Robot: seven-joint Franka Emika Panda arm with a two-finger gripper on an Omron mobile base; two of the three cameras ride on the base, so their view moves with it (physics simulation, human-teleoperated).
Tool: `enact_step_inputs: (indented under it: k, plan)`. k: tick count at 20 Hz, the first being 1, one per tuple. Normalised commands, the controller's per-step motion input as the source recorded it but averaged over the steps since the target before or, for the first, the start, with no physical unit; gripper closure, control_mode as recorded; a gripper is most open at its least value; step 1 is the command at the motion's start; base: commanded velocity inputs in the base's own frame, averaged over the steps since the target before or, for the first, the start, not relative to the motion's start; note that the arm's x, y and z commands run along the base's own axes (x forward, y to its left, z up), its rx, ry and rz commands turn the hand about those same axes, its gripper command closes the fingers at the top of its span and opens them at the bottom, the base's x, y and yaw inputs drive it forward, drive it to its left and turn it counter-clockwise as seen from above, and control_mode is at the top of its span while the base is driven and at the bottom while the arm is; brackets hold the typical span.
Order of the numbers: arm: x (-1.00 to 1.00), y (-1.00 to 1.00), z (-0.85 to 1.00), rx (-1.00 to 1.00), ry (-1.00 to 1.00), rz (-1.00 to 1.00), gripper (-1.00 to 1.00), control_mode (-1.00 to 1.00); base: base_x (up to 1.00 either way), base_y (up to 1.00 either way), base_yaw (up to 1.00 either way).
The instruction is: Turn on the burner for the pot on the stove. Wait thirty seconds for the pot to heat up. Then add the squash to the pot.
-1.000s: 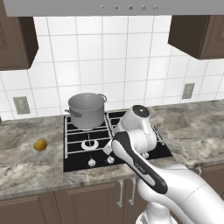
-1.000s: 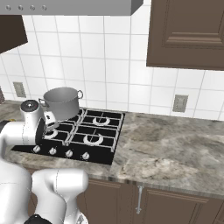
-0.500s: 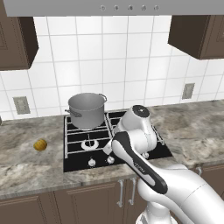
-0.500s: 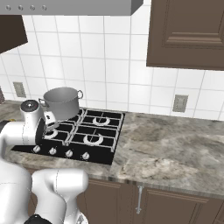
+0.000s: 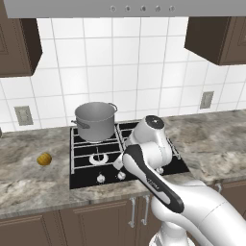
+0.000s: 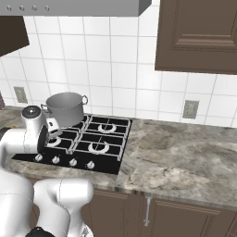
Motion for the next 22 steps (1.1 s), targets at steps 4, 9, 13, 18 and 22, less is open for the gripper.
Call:
enact_step_inputs:
  k: [4, 9, 13, 18, 22]
  plan:
    - [0.00, 0.00, 0.00, 0.00, 0.00, 0.00, -1.00, -1.00, 0.00, 0.00, 0.00]
    - [0.00, 0.00, 0.00, 0.00, 0.00, 0.00, -1.00, -1.00, 0.00, 0.00, 0.00]
    - [0.00, 0.00, 0.00, 0.00, 0.00, 0.00, -1.00, -1.00, 0.00, 0.00, 0.00]
    - [0.00, 0.00, 0.00, 0.00, 0.00, 0.00, -1.00, -1.00, 0.00, 0.00, 0.00]
    - [0.00, 0.00, 0.00, 0.00, 0.00, 0.00, -1.00, -1.00, 0.00, 0.00, 0.00]
